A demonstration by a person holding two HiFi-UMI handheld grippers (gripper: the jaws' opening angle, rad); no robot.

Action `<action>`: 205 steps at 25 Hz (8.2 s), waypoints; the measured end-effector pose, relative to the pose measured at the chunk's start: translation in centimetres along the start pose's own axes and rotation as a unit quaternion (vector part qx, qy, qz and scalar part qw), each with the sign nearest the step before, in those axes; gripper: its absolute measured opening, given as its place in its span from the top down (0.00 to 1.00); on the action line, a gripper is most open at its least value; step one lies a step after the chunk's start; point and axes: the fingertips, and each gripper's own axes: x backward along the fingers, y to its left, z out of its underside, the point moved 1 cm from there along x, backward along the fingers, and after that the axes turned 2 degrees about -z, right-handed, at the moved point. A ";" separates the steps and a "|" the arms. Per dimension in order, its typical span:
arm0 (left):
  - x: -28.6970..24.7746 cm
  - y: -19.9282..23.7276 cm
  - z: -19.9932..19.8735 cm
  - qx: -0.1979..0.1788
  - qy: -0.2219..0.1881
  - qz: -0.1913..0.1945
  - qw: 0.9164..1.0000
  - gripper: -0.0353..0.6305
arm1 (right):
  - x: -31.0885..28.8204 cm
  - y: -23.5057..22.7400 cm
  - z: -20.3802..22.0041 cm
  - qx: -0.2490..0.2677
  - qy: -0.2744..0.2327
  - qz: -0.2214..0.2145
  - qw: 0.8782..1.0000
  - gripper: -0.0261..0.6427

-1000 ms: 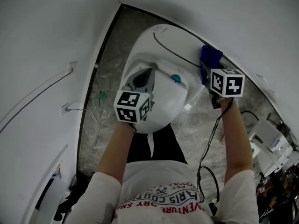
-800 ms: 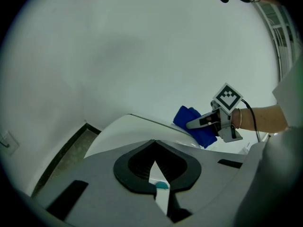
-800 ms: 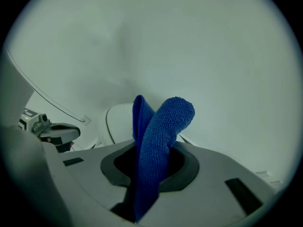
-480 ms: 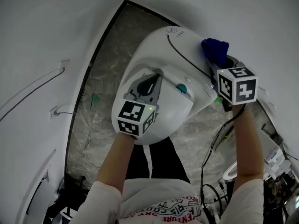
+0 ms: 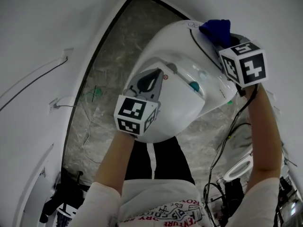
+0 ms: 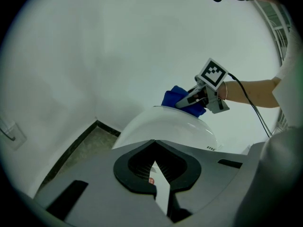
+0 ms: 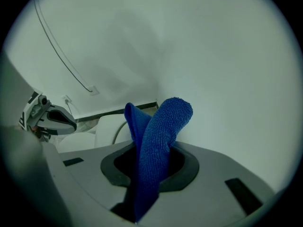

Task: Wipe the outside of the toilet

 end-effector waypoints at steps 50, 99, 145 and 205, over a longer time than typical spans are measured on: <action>15.9 19.3 20.2 0.249 -0.036 -0.168 0.953 0.94 | -25.5 25.7 -4.1 0.417 0.396 -0.116 0.810 0.85; 32.0 6.7 49.1 0.450 -0.182 -0.328 0.810 0.94 | -22.8 62.9 17.5 0.685 0.372 -0.322 0.538 0.85; 21.3 9.9 15.2 0.144 0.007 -0.129 0.981 0.94 | -7.4 39.1 1.9 0.166 0.064 -0.308 0.934 0.85; -9.3 -24.9 17.6 -0.145 0.197 0.139 0.960 0.94 | 0.0 5.0 37.7 -0.286 -0.121 0.012 0.950 0.85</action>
